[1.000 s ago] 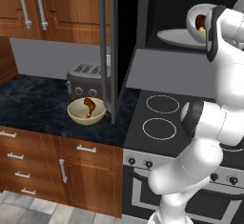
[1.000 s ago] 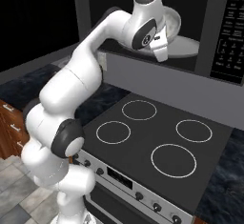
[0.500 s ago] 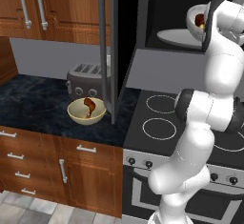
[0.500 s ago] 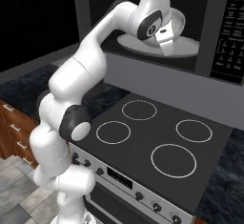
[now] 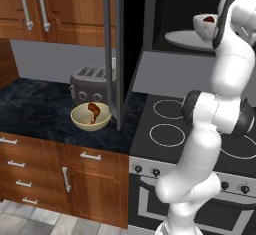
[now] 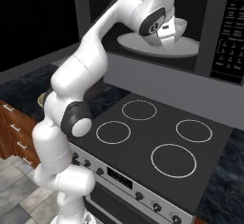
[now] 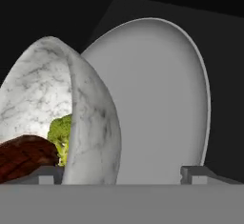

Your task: Place the bowl containing the broccoli and steak in the microwave. Close the microwave door and press the start button to microwave the meal.

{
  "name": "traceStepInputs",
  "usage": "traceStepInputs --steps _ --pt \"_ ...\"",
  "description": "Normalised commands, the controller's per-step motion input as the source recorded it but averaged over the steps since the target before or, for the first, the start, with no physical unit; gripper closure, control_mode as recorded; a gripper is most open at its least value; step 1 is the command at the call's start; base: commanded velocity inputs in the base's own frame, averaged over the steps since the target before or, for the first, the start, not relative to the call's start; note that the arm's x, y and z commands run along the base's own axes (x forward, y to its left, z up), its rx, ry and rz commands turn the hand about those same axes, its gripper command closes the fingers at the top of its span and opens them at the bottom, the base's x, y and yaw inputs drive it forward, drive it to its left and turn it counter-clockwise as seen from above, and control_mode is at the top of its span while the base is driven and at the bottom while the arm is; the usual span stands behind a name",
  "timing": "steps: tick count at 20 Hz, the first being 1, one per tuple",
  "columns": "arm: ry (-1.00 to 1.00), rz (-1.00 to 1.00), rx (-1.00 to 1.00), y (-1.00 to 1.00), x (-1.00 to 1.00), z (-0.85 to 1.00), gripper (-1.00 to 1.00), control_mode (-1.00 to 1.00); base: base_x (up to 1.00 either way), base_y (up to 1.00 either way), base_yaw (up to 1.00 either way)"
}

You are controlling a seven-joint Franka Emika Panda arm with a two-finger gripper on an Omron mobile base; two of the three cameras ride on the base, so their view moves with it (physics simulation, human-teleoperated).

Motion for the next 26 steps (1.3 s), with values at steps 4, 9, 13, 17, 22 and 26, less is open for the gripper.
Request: traceStepInputs --steps 4,9,13,17,22,26 --pt "-0.46 0.00 0.00 0.41 0.03 -0.33 -1.00 -1.00 0.00 0.00 0.00" --pt "-0.29 0.00 -0.08 0.59 -0.33 -0.08 -1.00 -1.00 0.00 0.00 0.00" --pt "-0.01 0.00 -0.15 0.27 -0.98 0.29 -1.00 -1.00 0.00 0.00 0.00" --pt "0.01 0.00 -0.13 0.00 -1.00 0.50 -1.00 -1.00 0.00 0.00 0.00" --pt "0.05 0.07 -0.27 0.22 -1.00 0.08 -1.00 -1.00 0.00 0.00 0.00" --pt "0.12 0.30 -0.44 0.51 -1.00 -0.19 -1.00 -1.00 0.00 0.00 0.00"
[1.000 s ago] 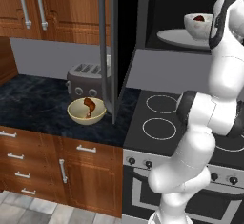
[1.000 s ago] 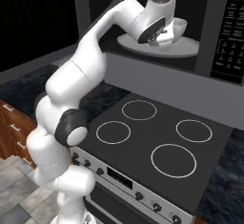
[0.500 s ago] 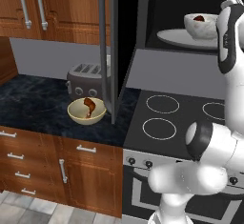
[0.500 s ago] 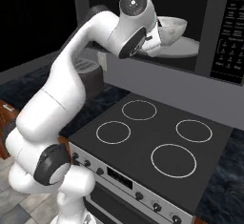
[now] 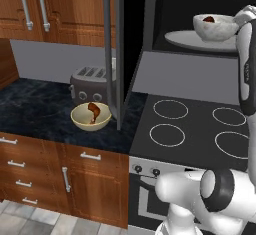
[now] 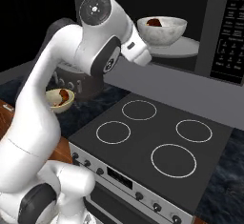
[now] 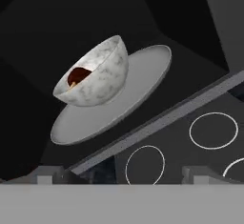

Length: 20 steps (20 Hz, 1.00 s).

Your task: Place the bowl containing the broccoli and steak in the microwave. Close the microwave door and press the start button to microwave the meal.

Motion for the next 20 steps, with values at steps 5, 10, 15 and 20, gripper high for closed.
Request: traceStepInputs --steps 5,10,15,20 --pt "0.18 0.42 -0.53 0.66 -1.00 -0.09 -1.00 -1.00 0.00 0.00 0.00" --pt "0.20 0.47 -0.65 0.87 -1.00 0.00 -1.00 -1.00 0.00 0.00 0.00" --pt "0.23 0.43 -0.71 0.70 -1.00 0.00 -1.00 -1.00 0.00 0.00 0.00" --pt "0.17 0.42 -0.68 0.62 -1.00 -0.05 -1.00 -1.00 0.00 0.00 0.00"
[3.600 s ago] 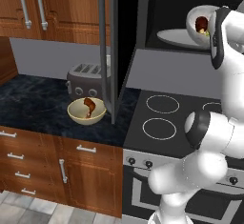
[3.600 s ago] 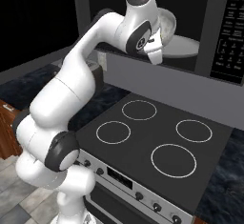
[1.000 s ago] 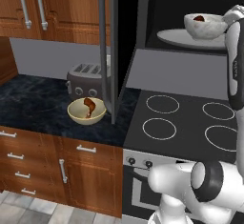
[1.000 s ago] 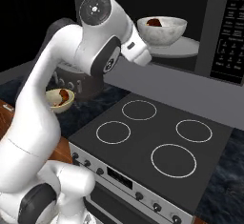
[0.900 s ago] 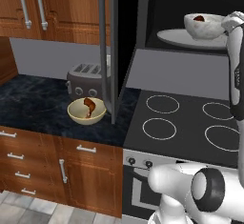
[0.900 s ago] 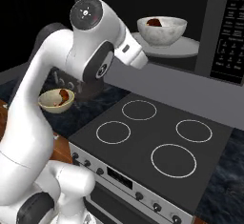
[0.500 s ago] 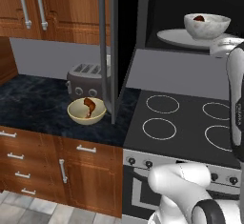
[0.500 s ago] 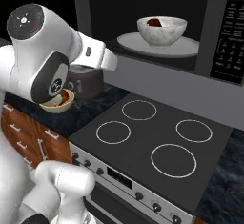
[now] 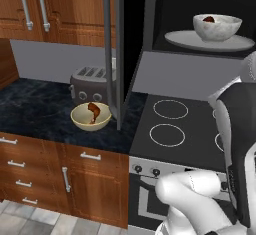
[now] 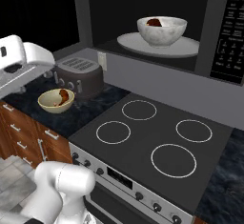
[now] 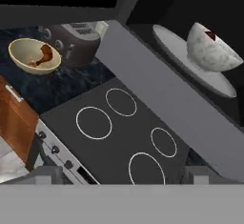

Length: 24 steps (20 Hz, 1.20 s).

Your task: Place the bowl containing the broccoli and steak in the microwave. Close the microwave door and press the start button to microwave the meal.

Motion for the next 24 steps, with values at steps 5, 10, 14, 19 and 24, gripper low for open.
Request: traceStepInputs --steps 5,10,14,19,24 --pt "0.09 0.32 -0.61 0.48 -0.98 0.00 -1.00 -1.00 0.00 0.00 0.00" --pt "-0.07 0.09 -0.41 0.66 -0.39 0.00 -1.00 -1.00 0.00 0.00 0.00" --pt "-0.25 0.00 -0.27 0.86 -0.05 -0.01 -1.00 -1.00 0.00 0.00 0.00" --pt "-0.29 0.00 -0.20 0.83 0.03 -0.08 -1.00 -1.00 0.00 0.00 0.00" --pt "-0.35 0.00 -0.18 0.89 0.11 -0.21 -1.00 -1.00 0.00 0.00 0.00"
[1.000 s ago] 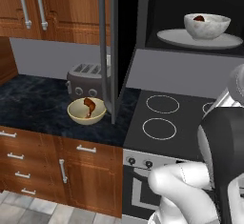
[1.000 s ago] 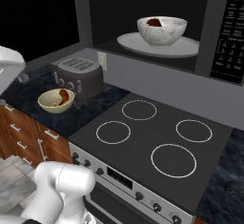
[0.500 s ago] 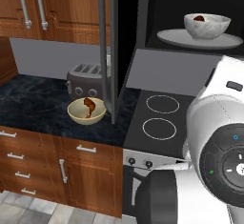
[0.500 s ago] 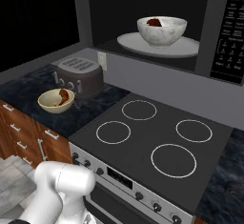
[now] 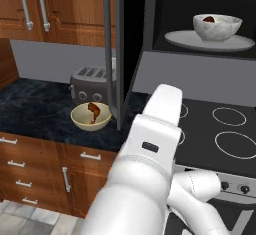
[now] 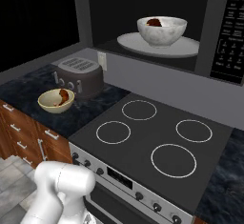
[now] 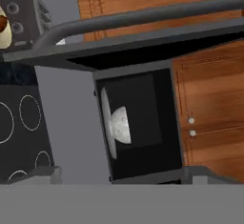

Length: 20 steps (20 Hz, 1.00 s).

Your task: Place the bowl containing the broccoli and steak in the microwave. Close the microwave door and press the start button to microwave the meal.

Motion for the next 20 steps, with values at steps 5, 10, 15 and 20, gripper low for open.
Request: traceStepInputs --steps 5,10,15,20 --pt "-0.37 0.00 -0.13 0.78 0.09 -0.19 -1.00 -1.00 0.00 0.00 0.00" --pt "-0.26 0.00 -0.03 0.55 0.28 -0.08 -1.00 -1.00 0.00 0.00 0.00" --pt "-0.05 -0.01 0.00 0.37 0.30 0.00 -1.00 -1.00 0.00 0.00 0.00" --pt "-0.01 -0.09 0.00 0.23 0.27 0.00 -1.00 -1.00 0.00 0.00 0.00"
